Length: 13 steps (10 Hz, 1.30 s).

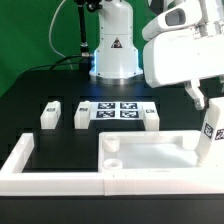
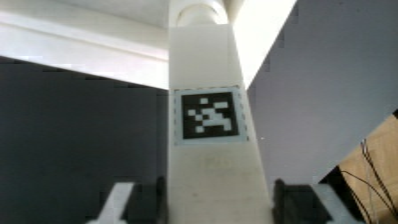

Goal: Assemble desk

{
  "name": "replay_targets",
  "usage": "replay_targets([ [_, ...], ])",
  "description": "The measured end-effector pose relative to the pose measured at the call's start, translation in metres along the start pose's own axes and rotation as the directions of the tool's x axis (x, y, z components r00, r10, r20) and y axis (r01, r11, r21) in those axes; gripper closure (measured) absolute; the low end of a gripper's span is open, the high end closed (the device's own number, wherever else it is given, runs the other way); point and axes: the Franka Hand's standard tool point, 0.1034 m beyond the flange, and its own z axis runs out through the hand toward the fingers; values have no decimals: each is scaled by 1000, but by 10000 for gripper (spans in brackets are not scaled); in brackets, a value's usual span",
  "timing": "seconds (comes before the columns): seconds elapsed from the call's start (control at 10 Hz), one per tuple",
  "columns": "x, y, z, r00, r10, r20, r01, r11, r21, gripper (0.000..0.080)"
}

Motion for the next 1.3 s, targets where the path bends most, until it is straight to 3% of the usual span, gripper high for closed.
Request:
replay_targets([
  [0.3, -1, 0, 0, 997, -5, -82, 3, 1000, -24, 515],
  [0.5, -1, 1, 0, 996, -3, -87, 1, 1000, -27, 515],
  [0.6, -2, 1, 0, 996, -3, -86, 1, 1000, -26, 445],
  [0.7, -2, 1, 0, 996, -3, -86, 1, 1000, -26, 445],
  [0.9, -2, 1, 0, 996, -3, -86, 1, 1000, -26, 185],
  [1.3, -2, 1, 0, 996, -3, -86, 1, 1000, -26, 152],
])
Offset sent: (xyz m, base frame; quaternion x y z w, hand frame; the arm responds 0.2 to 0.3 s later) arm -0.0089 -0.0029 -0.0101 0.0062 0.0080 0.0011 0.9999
